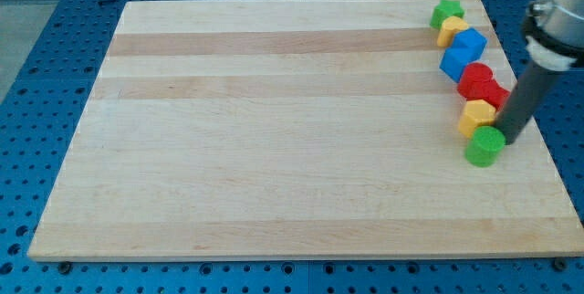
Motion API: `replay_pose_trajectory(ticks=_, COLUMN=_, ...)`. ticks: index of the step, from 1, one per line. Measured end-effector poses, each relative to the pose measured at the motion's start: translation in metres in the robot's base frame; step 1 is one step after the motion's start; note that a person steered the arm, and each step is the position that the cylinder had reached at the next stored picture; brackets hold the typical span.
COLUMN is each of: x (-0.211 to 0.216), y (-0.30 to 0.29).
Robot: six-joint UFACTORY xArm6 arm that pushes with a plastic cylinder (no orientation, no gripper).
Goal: Push the green circle towards the center
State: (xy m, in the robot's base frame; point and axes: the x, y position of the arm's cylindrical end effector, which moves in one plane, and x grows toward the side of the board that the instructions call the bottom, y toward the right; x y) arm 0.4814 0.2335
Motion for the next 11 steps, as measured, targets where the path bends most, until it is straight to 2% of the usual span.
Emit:
replay_pose_trajectory(ticks=2, x=-0.009, y=0.006)
replay_pose_trajectory(ticks=5, x=0.03, y=-0.001)
replay_pose_trajectory(ticks=9, x=0.034, y=-0.213)
replay_pose_trajectory(ticks=10, x=0.013, y=-0.193)
replay_pose_trajectory(ticks=11, x=0.012, y=-0.153)
